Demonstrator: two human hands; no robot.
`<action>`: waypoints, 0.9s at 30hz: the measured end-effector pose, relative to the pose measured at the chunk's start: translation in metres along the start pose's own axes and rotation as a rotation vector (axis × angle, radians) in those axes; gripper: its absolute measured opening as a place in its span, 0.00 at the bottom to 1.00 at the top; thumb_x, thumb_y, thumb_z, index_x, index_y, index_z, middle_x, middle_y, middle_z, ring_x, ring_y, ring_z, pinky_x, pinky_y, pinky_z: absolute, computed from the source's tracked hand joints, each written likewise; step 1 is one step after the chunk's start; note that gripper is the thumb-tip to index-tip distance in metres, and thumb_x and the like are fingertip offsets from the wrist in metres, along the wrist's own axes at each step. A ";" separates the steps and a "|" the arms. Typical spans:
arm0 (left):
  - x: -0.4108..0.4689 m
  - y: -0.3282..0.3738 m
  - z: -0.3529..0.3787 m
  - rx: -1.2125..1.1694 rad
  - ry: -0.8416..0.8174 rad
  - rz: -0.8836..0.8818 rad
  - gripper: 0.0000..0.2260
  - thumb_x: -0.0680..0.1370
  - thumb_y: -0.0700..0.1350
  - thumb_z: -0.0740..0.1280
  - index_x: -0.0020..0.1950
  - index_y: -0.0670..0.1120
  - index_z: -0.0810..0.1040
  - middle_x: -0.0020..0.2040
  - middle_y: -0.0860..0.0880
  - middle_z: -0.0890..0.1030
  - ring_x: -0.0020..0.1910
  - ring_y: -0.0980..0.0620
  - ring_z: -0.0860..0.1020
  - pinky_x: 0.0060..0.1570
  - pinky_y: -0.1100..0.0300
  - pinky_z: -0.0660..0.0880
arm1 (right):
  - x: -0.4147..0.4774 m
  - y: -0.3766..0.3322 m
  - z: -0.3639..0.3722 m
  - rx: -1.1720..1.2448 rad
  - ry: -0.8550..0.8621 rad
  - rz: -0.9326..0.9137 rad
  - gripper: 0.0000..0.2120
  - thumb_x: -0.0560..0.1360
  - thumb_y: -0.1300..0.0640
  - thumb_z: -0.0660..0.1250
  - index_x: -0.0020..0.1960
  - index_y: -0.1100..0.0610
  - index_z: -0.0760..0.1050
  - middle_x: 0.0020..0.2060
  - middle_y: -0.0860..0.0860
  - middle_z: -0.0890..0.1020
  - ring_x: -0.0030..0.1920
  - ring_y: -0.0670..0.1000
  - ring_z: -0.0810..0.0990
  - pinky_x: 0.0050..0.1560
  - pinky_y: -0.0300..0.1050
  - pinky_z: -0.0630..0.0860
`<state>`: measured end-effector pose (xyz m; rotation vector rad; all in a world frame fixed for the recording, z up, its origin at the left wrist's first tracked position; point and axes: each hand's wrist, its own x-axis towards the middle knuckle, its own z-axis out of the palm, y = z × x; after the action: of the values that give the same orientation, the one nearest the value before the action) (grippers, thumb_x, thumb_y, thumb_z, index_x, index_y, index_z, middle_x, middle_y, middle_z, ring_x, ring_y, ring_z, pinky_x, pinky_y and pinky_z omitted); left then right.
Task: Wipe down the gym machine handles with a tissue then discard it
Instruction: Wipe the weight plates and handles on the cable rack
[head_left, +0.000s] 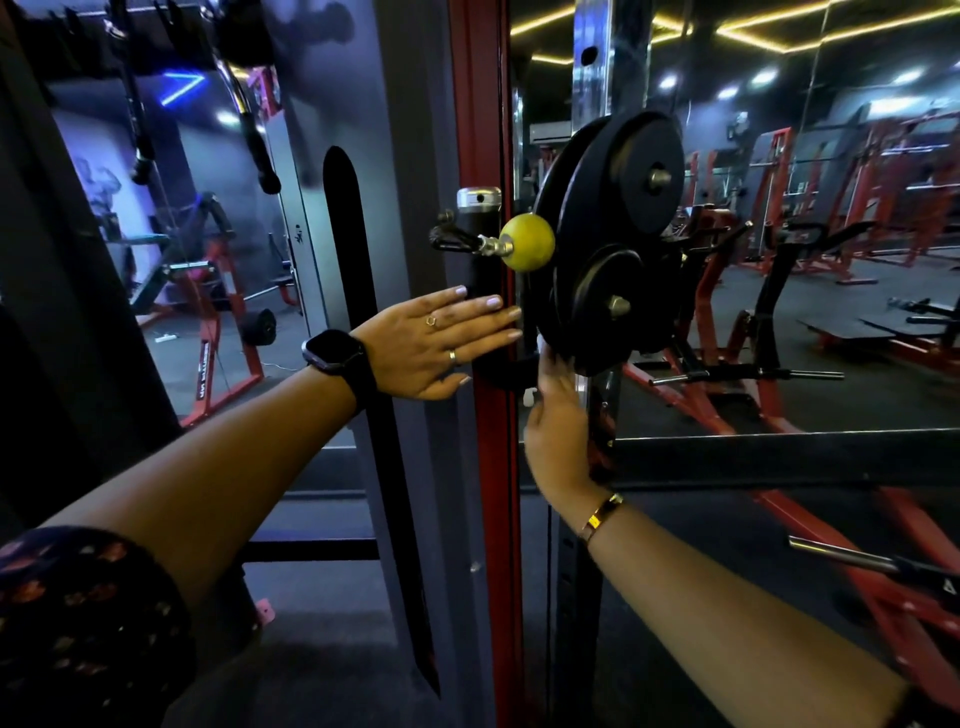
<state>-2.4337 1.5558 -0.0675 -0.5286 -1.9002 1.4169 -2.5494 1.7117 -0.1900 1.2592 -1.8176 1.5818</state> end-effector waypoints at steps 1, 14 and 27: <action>0.000 -0.001 0.000 -0.004 0.002 0.006 0.28 0.81 0.52 0.48 0.80 0.43 0.46 0.80 0.43 0.48 0.79 0.47 0.43 0.77 0.50 0.45 | -0.009 -0.010 0.003 0.033 0.024 0.029 0.32 0.76 0.75 0.55 0.77 0.59 0.55 0.76 0.51 0.56 0.77 0.50 0.54 0.75 0.41 0.55; 0.000 -0.009 -0.005 0.007 -0.059 0.063 0.29 0.80 0.50 0.50 0.80 0.43 0.48 0.78 0.43 0.54 0.79 0.46 0.44 0.75 0.49 0.49 | 0.007 0.011 -0.013 -0.080 -0.058 -0.171 0.27 0.77 0.69 0.55 0.75 0.58 0.61 0.74 0.54 0.64 0.75 0.51 0.58 0.75 0.47 0.58; 0.000 -0.008 -0.005 0.001 -0.054 0.064 0.31 0.79 0.50 0.52 0.80 0.43 0.47 0.80 0.43 0.47 0.79 0.46 0.44 0.76 0.49 0.47 | -0.021 -0.011 0.015 0.138 0.029 0.136 0.37 0.76 0.76 0.53 0.78 0.55 0.42 0.77 0.47 0.43 0.77 0.54 0.51 0.75 0.41 0.54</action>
<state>-2.4288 1.5565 -0.0588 -0.5600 -1.9401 1.4868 -2.5260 1.7059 -0.2045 1.1860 -1.8373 1.8171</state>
